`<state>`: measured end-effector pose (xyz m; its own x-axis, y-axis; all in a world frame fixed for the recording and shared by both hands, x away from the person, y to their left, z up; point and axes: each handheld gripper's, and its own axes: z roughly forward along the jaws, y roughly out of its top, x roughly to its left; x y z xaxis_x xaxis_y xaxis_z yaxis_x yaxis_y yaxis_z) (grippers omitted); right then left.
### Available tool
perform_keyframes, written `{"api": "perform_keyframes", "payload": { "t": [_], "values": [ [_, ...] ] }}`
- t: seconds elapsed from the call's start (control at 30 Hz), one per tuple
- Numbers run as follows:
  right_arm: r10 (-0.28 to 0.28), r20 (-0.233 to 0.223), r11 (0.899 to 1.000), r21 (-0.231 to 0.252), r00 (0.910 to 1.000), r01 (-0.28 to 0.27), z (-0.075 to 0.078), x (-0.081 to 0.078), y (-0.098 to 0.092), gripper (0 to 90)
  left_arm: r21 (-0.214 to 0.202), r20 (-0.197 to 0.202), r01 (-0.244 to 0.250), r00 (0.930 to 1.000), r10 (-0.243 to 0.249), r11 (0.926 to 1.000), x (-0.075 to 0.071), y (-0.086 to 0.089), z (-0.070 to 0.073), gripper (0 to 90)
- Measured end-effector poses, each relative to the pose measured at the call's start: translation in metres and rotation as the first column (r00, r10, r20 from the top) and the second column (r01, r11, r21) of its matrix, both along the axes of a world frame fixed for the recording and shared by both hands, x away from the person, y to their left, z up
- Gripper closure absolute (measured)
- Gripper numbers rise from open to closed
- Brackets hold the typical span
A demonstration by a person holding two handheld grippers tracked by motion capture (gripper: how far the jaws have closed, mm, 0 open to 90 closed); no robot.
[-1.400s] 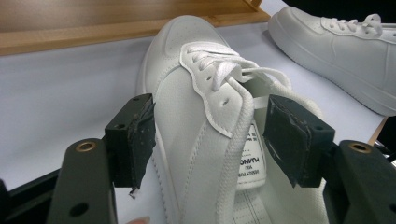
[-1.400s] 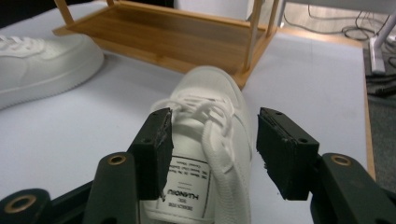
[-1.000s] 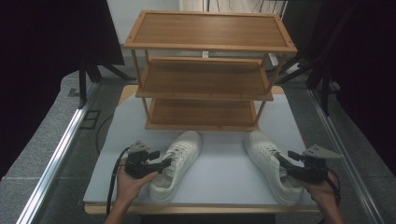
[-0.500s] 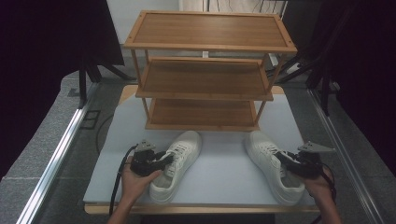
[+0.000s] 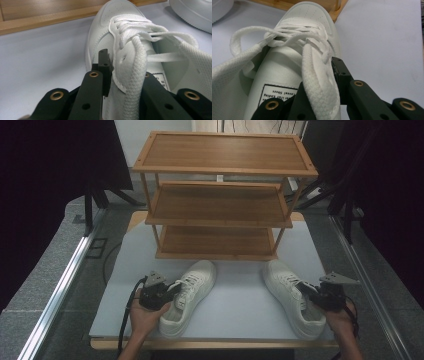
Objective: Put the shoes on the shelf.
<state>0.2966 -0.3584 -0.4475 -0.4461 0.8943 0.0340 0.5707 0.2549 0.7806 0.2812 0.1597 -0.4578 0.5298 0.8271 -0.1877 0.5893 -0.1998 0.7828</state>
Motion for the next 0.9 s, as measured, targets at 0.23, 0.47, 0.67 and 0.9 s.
{"api": "perform_keyframes", "payload": {
  "t": [0.23, 0.47, 0.67, 0.9],
  "values": [
    [-0.024, -0.011, 0.996, 0.087, 0.9996, 0.025, 0.001, 0.0, -0.003, 82.9, -0.056, 0.015, -0.012, 0.9998, 0.013, 0.9984, -0.002, 0.007, 0.006, 82.0],
    [-0.031, 0.007, 0.972, 0.235, 0.9995, 0.028, 0.007, -0.004, 0.002, 82.8, -0.249, 0.047, -0.017, 0.9984, 0.03, 0.9683, -0.006, 0.023, 0.026, 81.9],
    [-0.041, 0.036, 0.932, 0.362, 0.9985, 0.025, 0.015, -0.012, 0.014, 82.5, -0.373, 0.065, 0.021, 0.9979, 0.003, 0.9277, -0.008, 0.031, 0.04, 81.7],
    [-0.045, 0.065, 0.895, 0.446, 0.9969, 0.011, 0.027, -0.018, 0.028, 82.4, -0.41, 0.1, 0.019, 0.9947, 0.025, 0.9118, -0.009, 0.031, 0.052, 81.7]
  ]
}}
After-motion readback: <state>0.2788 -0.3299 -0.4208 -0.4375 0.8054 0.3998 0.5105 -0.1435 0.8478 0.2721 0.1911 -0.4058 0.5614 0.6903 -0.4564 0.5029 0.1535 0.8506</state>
